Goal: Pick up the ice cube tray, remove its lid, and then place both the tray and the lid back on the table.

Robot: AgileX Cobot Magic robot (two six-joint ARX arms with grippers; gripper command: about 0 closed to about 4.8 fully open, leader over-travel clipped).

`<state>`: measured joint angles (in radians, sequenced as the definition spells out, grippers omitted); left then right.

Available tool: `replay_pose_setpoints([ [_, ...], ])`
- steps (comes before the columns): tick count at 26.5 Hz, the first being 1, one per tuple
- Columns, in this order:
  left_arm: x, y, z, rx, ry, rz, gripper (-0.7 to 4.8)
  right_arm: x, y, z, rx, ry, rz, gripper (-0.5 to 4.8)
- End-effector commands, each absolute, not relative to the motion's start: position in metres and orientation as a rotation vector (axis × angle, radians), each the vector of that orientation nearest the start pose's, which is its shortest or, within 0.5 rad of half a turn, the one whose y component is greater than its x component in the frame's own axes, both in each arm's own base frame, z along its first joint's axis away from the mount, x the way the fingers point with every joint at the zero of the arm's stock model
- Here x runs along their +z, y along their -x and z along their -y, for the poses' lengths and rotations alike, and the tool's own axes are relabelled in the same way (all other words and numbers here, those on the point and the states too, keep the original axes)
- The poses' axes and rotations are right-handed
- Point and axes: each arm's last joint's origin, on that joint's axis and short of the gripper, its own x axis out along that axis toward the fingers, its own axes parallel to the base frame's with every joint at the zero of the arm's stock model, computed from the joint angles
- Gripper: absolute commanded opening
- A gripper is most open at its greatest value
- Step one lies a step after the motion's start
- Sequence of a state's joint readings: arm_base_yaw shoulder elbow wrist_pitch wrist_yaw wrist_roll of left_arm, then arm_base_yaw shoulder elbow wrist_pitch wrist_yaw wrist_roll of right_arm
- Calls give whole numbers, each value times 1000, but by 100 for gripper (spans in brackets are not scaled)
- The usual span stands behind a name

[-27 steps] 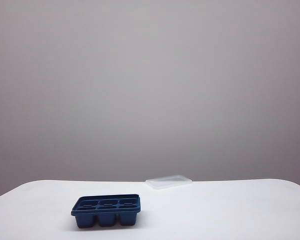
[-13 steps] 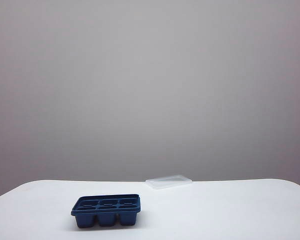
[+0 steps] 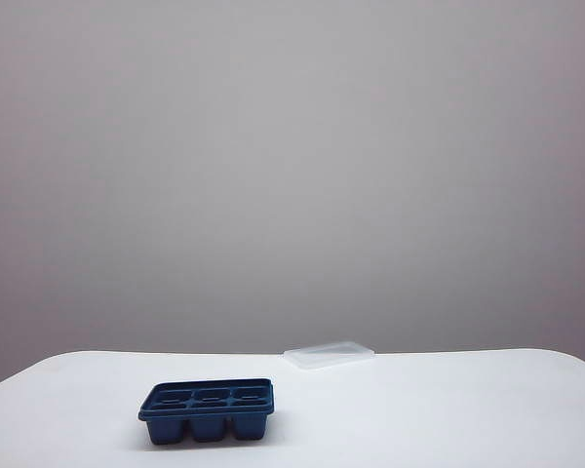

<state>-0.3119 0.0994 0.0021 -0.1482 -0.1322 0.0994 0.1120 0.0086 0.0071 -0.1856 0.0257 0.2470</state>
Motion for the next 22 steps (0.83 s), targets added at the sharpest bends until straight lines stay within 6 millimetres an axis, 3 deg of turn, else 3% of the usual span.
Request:
replay_pose_setpoints([
  [1, 144, -97, 27, -188, -148, -221, -5, 146, -96, -10, 66, -238, -200, 3],
  [12, 153, -95, 18, -141, -113, -113, -5, 146, -96, -10, 68, -238, -198, 3],
  [22, 153, -95, 15, -101, -113, -115, -5, 146, -95, -10, 70, -239, -191, 3],
])
